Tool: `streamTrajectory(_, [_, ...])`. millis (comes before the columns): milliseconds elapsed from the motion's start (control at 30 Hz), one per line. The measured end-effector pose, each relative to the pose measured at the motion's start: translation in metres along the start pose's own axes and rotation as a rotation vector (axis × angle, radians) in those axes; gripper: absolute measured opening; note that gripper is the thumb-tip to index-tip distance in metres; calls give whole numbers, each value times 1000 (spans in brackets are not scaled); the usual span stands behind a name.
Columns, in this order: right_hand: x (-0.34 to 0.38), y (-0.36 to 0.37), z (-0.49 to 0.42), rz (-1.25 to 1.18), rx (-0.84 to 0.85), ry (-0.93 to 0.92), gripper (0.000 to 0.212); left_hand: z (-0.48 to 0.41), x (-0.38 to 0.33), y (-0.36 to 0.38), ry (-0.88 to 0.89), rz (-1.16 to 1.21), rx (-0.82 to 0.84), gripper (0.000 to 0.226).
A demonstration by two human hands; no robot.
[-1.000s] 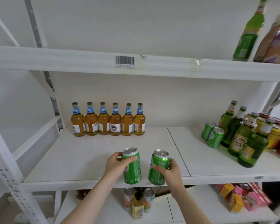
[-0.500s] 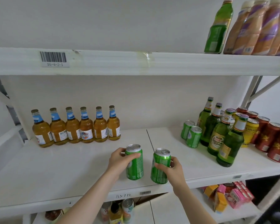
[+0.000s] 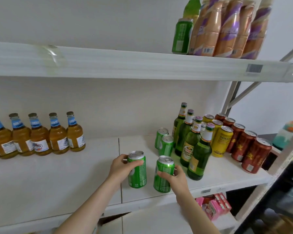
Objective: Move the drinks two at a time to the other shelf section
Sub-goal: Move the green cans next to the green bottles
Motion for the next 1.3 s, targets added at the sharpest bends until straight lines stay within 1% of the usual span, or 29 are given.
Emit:
streamTrajectory(167, [-3, -43, -18, 0, 39, -7, 45, 5, 2, 47, -17, 24, -48, 39])
streamTrajectory(367, [-13, -62, -43, -20, 73, 9, 54, 3, 7, 75, -23, 30, -76, 41])
streamTrajectory(667, [-19, -41, -84, -54, 84, -7, 65, -32, 14, 72, -23, 9, -107, 46])
streamTrajectory(867, [-18, -34, -104, -60, 46, -47, 75, -55, 18, 76, 15, -7, -66, 50])
streamTrajectory(967, [-18, -35, -112, -48, 12, -80, 76, -62, 20, 77, 36, -3, -38, 51])
streamTrajectory(1033, [-18, -32, -116, -41, 18, -98, 77, -65, 22, 78, 40, -9, -21, 53])
streamTrajectory(1200, [-20, -26, -124, -51, 31, -114, 76, -65, 24, 78, 54, 2, 3, 72])
streamTrajectory(1300, [-23, -25, -128, -35, 36, -114, 79, -64, 26, 78, 61, 27, 18, 75])
Point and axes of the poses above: each hand's wrist, its own z-axis away from the middle knuckle, its own y-axis out of the palm, x = y × z, the point moved 9 cm from there along -z, towards the middle knuckle, and after that the axes turned 3 degrees about z, right-handed, at the moved point
